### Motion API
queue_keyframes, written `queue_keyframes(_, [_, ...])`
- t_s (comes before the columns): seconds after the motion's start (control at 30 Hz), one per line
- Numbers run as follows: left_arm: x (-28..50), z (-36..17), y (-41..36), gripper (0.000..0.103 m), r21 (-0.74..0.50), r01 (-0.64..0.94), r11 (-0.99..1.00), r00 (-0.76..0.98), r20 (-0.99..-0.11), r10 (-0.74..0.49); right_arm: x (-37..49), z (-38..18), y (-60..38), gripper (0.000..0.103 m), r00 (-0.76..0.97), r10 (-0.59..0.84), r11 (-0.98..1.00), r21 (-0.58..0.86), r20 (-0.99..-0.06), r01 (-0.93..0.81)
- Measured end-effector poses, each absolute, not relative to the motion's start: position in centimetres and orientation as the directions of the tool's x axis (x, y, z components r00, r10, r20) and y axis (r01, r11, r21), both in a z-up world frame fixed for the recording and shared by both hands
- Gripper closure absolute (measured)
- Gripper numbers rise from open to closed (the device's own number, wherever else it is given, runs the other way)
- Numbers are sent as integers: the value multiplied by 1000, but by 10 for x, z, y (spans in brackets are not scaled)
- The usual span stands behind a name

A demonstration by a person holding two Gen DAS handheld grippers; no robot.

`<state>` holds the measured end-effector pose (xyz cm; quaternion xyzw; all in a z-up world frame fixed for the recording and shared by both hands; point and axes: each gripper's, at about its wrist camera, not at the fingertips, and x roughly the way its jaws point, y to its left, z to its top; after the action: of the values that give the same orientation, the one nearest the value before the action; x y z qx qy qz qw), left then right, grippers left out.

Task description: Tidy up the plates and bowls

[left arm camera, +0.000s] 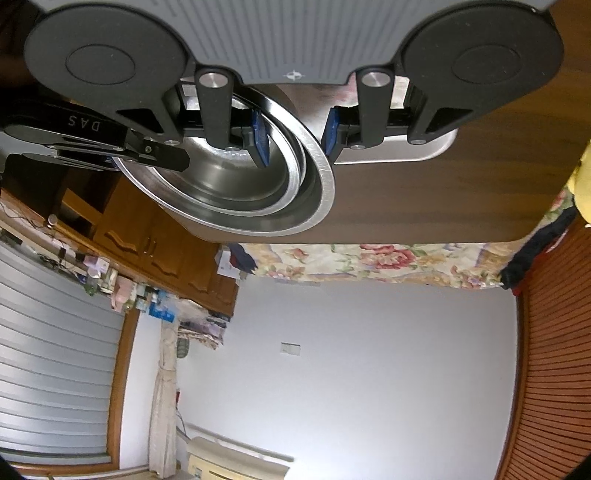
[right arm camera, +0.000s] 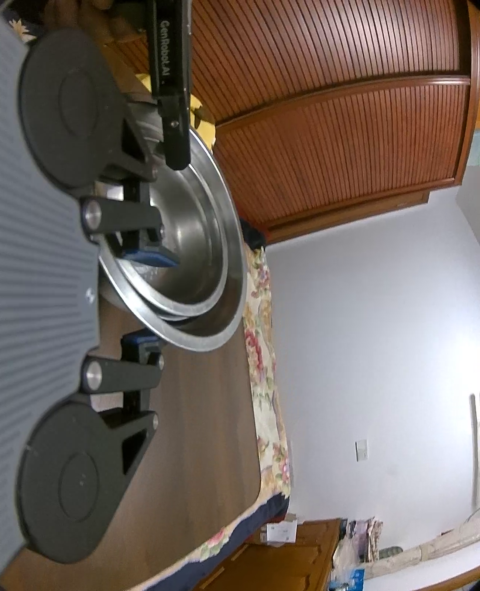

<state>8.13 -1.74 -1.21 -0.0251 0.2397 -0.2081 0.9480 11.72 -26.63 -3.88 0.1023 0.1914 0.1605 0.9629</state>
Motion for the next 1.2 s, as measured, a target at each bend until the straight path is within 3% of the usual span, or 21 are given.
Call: queue_keyframes(1.2, [86, -38, 47, 70, -181, 248, 952, 823, -478, -306, 135, -51, -203, 66, 803, 430, 902, 226, -413, -367])
